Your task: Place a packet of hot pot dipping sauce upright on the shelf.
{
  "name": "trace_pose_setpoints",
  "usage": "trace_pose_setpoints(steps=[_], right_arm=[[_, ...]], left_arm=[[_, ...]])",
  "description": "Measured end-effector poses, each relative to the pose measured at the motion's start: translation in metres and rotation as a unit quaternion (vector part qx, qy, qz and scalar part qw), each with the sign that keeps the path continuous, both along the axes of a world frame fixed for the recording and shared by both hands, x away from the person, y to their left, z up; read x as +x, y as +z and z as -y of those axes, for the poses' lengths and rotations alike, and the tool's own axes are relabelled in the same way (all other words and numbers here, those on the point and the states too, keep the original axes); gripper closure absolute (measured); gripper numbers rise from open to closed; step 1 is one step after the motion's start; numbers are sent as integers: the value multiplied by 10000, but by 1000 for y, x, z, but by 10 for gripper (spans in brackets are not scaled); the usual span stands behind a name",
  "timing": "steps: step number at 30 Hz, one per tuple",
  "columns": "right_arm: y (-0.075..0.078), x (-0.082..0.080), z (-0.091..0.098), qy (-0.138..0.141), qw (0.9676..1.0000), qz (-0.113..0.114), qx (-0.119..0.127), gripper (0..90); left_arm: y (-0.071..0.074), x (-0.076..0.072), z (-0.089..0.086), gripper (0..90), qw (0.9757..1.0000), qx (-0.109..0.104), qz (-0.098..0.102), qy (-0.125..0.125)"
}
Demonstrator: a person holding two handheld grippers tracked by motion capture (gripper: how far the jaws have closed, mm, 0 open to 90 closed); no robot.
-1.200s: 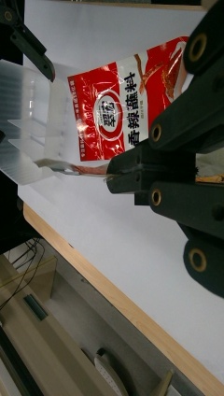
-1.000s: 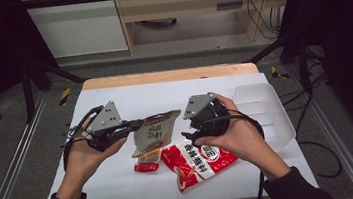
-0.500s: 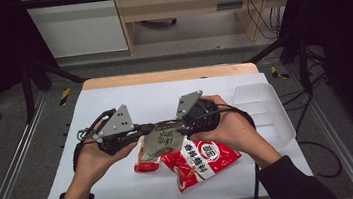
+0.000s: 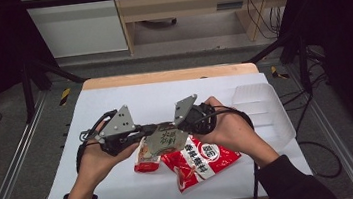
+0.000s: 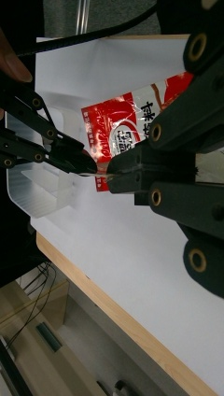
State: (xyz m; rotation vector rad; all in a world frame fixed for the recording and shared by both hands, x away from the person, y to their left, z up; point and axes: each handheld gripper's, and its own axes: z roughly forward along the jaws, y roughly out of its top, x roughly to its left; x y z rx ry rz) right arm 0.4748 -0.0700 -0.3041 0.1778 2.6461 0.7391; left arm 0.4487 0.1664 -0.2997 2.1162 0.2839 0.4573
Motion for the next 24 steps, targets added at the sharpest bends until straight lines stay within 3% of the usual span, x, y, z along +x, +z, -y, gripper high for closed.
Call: trace_pose_setpoints(steps=[4,7,8,11,17,21,24], right_arm=[[6,1,-1,23,9998,68,-166,900],[15,6,2,-52,9991,158,-389,900],[15,6,2,-52,9991,158,-389,900],[22,13,9,-191,9980,236,-552,900],[35,30,35,-492,9970,303,-507,900],[48,41,58,-817,9950,385,-429,900],[58,50,79,-1009,9930,480,-389,900]], left_arm=[[-5,1,-2,866,9998,-211,-67,15],[-10,1,-3,661,9992,-355,-106,144],[-12,1,-3,661,9991,-390,-109,150],[-21,-3,-6,502,9988,-366,-78,309],[-46,-5,-26,313,9961,-394,-99,780],[-74,-5,-50,174,9912,-117,-265,1288],[-93,-7,-70,145,9864,-152,-392,1588]])
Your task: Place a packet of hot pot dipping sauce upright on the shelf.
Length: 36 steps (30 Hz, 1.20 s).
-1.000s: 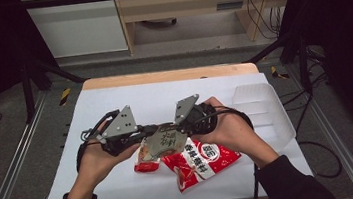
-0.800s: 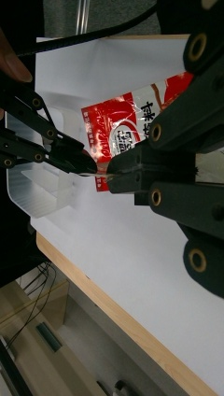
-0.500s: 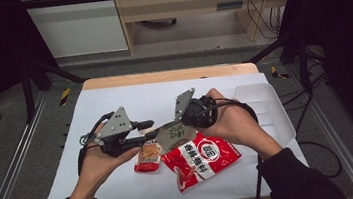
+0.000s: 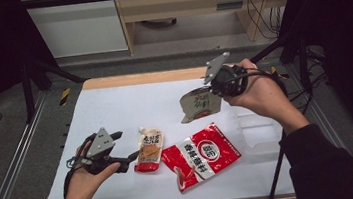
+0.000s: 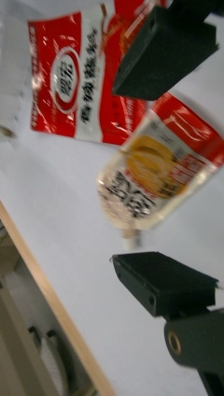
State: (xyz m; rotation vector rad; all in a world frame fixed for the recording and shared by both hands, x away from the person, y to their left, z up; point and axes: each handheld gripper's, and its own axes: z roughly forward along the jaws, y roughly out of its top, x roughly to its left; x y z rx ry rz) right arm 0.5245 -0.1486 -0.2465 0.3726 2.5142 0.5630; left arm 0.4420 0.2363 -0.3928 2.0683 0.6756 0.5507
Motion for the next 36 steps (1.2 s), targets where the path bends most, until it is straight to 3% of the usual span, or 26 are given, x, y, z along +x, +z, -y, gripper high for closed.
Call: trace_pose_setpoints(steps=[6,9,12,17,21,30,36], right_arm=[[10,17,40,-433,9990,69,99,900],[11,25,58,-595,9981,117,104,900],[7,33,76,-762,9969,154,150,900],[-2,42,98,-974,9950,219,49,900],[-7,48,117,-1185,9924,299,174,900],[-18,57,148,-1356,9894,348,374,900],[-31,62,160,-1444,9881,301,439,900]], left_arm=[[-27,-5,-26,77,9991,22,-154,405],[-37,-11,-38,76,9980,95,-165,607],[-44,-15,-47,76,9963,27,-215,834],[-47,-14,-53,76,9940,63,-187,1075],[-50,-14,-54,76,9931,209,-209,1137],[-51,-12,-66,76,9893,73,-259,1431],[-52,-11,-70,76,9883,74,-298,1496]])
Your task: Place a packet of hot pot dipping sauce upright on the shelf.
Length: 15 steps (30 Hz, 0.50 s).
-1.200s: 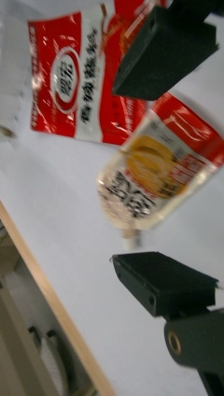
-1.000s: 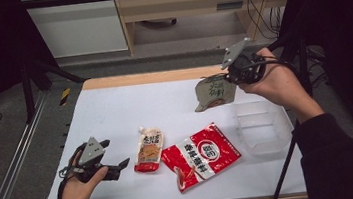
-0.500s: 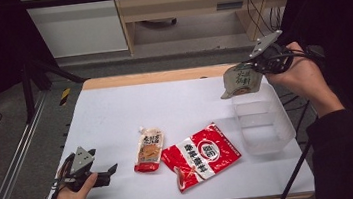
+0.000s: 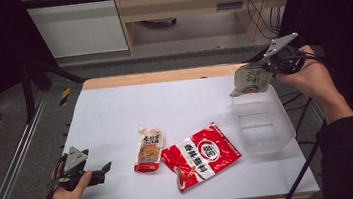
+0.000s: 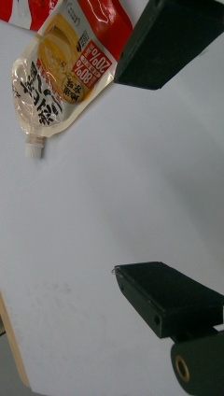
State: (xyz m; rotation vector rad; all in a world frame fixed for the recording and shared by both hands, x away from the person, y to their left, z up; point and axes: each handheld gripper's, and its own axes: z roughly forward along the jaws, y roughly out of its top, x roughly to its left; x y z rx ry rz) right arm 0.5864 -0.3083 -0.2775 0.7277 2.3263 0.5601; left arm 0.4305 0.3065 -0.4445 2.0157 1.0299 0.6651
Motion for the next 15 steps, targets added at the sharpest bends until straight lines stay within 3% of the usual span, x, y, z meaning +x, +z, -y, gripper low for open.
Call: trace_pose_setpoints(steps=[15], right_arm=[[-23,1,14,-128,9996,-229,-49,900]], left_arm=[[1,0,-2,72,10000,-38,31,50]])
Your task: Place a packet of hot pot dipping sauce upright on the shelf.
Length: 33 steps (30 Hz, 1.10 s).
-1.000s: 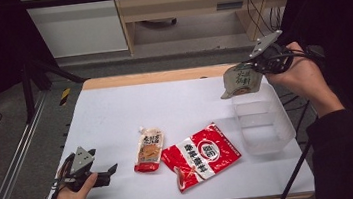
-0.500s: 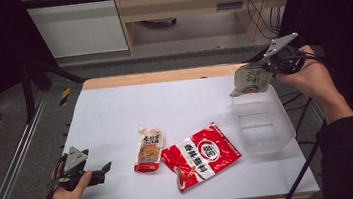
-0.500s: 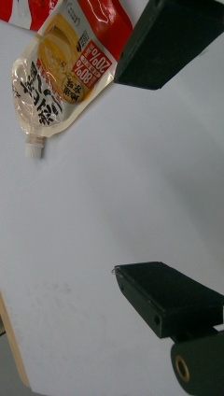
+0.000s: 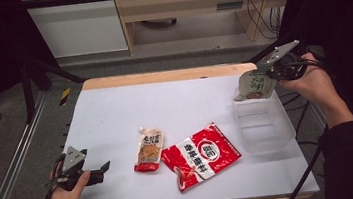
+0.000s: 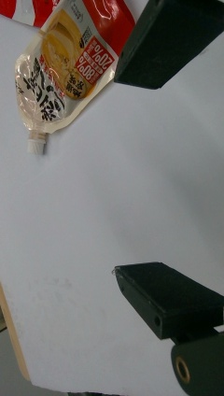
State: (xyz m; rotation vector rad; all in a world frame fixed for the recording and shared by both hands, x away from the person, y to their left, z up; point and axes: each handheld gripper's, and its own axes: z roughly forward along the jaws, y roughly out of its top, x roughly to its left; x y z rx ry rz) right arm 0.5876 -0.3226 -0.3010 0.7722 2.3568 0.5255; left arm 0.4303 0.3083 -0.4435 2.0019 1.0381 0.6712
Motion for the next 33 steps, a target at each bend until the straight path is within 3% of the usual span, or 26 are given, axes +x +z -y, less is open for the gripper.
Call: trace_pose_setpoints(steps=[22,33], right_arm=[[-29,10,-8,16,9979,-631,-113,900],[-39,22,-4,-270,9985,-450,122,888]], left_arm=[[2,0,2,71,10000,-33,30,-58],[2,0,3,71,10000,-30,41,-82]])
